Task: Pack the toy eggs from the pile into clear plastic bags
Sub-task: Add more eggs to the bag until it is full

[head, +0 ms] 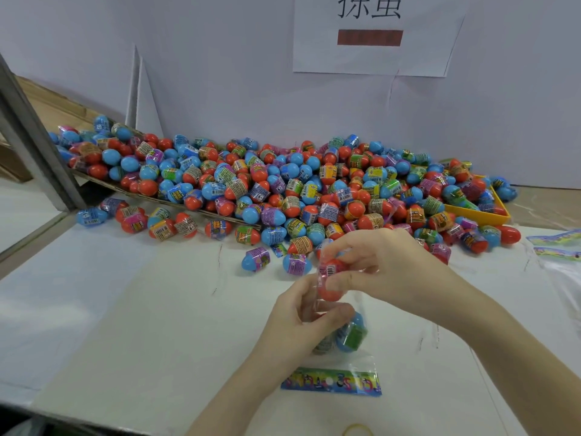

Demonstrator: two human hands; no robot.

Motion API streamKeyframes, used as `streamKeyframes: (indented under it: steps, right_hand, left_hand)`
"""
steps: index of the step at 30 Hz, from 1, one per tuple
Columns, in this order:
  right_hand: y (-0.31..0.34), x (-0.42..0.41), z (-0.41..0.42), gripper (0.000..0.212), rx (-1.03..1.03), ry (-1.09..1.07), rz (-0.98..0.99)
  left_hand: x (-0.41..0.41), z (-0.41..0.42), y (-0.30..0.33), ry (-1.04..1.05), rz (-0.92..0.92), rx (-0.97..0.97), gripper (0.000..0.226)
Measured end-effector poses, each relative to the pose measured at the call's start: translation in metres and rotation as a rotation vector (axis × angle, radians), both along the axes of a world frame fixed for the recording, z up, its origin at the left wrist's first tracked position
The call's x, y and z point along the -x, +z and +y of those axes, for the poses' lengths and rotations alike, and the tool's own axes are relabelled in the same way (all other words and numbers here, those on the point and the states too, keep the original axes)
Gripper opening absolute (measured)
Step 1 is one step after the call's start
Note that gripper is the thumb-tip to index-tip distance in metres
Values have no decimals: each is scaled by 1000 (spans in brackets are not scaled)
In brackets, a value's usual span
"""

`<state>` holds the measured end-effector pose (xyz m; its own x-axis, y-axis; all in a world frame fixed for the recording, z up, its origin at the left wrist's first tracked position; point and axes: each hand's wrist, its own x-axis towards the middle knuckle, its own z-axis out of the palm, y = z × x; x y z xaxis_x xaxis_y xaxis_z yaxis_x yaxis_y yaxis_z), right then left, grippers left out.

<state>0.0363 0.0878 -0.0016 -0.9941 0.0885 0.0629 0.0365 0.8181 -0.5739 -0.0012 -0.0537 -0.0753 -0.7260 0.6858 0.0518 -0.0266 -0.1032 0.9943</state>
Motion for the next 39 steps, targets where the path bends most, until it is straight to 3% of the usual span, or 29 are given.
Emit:
streamKeyframes:
  steps: [5, 9, 14, 17, 21, 26, 32, 39]
  right_hand:
    - [-1, -3, 0, 36, -71, 50, 16]
    - [0, -8, -3, 51, -102, 71, 2]
    - [4, -3, 6, 27, -555, 98, -125]
    - [9, 6, 7, 20, -632, 138, -173]
    - [18, 20, 5, 17, -480, 183, -387]
    - [20, 25, 2, 35, -422, 277, -550]
    - [13, 16, 0, 28, -68, 283, -436]
    - [-5, 6, 15, 33, 157, 162, -353]
  left_hand:
    - [2, 1, -4, 52, -11, 19, 25]
    - [4, 1, -4, 48, -18, 36, 22]
    - [6, 0, -5, 78, -81, 23, 24]
    - [5, -1, -6, 59, -74, 26, 24]
    - [2, 0, -7, 48, -31, 6, 27]
    - [-2, 0, -8, 68, 9, -10, 30]
    - [-2, -4, -7, 88, -49, 57, 44]
    - [-2, -3, -10, 85, -11, 119, 38]
